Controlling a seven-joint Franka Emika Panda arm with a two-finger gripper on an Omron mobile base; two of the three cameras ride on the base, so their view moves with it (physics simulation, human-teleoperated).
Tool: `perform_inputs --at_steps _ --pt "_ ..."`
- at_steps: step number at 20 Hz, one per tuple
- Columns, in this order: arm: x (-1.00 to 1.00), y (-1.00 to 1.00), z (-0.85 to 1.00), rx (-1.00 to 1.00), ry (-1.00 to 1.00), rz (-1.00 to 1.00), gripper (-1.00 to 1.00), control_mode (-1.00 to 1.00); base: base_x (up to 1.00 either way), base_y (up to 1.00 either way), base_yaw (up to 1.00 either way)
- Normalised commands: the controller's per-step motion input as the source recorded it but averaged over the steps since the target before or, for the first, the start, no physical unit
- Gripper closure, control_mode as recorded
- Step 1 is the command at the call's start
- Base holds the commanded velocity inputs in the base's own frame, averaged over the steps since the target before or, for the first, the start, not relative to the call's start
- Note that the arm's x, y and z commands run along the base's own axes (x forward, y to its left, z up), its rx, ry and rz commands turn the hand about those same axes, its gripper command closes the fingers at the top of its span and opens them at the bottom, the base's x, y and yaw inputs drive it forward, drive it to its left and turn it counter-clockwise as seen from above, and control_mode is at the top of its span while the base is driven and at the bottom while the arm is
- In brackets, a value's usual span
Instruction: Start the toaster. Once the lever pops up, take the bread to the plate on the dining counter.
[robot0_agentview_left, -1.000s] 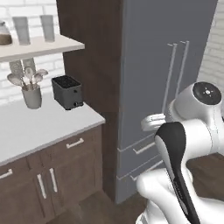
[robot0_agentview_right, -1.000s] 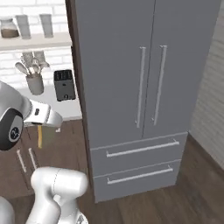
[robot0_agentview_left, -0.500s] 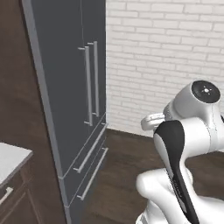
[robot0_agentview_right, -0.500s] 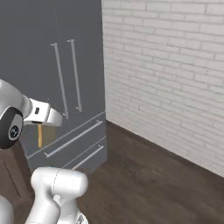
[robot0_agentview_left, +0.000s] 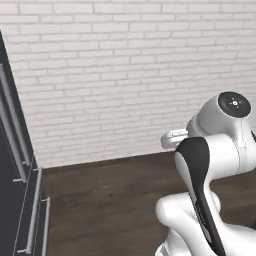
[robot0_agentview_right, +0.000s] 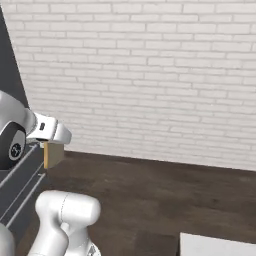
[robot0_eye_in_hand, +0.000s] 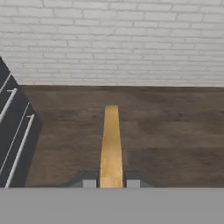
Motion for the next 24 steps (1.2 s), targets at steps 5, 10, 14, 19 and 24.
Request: perform_inputs --at_steps 5,10,14,19,24 --pt "0.00 0.00 0.00 0.00 0.00 0.00 1.00 1.00 0.35 -0.29 -0.67" --pt "0.00 0.00 0.00 0.00 0.00 0.00 1.00 1.00 0.89 -0.19 -0.50" --pt "0.00 0.00 0.00 0.00 0.00 0.00 1.00 1.00 1.00 0.03 -0.45" --pt "0.00 0.00 0.00 0.00 0.00 0.00 1.00 1.00 1.00 0.11 -0.42" --pt "0.00 0.00 0.00 0.00 0.00 0.00 1.00 1.00 1.00 0.08 -0.46"
